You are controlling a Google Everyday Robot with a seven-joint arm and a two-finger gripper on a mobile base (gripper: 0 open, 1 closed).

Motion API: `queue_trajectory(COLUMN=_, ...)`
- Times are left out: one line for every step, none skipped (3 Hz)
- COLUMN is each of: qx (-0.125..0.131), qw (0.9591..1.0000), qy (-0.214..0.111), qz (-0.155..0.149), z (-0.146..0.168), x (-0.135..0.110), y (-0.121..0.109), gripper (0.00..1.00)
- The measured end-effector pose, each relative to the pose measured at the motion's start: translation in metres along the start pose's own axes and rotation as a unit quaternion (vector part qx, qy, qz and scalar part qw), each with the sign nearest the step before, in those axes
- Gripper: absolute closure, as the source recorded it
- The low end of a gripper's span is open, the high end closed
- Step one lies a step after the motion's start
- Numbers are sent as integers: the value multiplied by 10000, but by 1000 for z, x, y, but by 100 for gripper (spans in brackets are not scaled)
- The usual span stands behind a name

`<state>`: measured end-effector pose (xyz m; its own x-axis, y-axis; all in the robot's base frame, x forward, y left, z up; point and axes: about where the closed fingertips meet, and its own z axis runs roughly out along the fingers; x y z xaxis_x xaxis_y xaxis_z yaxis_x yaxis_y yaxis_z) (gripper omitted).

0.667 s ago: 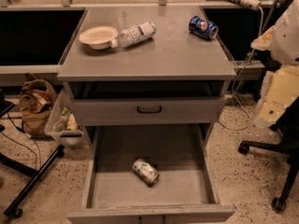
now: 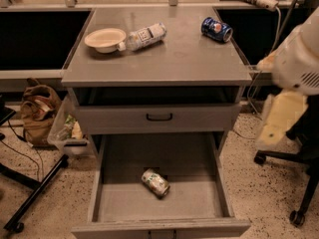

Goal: Pick 7up can from middle drawer and place on counter

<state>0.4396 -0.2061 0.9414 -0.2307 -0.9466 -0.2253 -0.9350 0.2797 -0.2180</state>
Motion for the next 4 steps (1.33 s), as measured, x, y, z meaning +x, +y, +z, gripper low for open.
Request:
queue_trajectory(qx=-143, qw=9994, qy=-212, qz=218, z=72, x=-3, y=6, gripper=0)
queue_trajectory(qx=-143, qw=9994, qy=-212, qz=218, z=72, x=-3, y=6, gripper=0)
queue_trajectory(qx=-70, qw=9995, qy=-174, qz=242, z=77, x=-4, y=8, gripper=0)
queue_trajectory(qx=75, qw=9994, qy=-98, qz=311, z=133, x=-17, y=18, gripper=0)
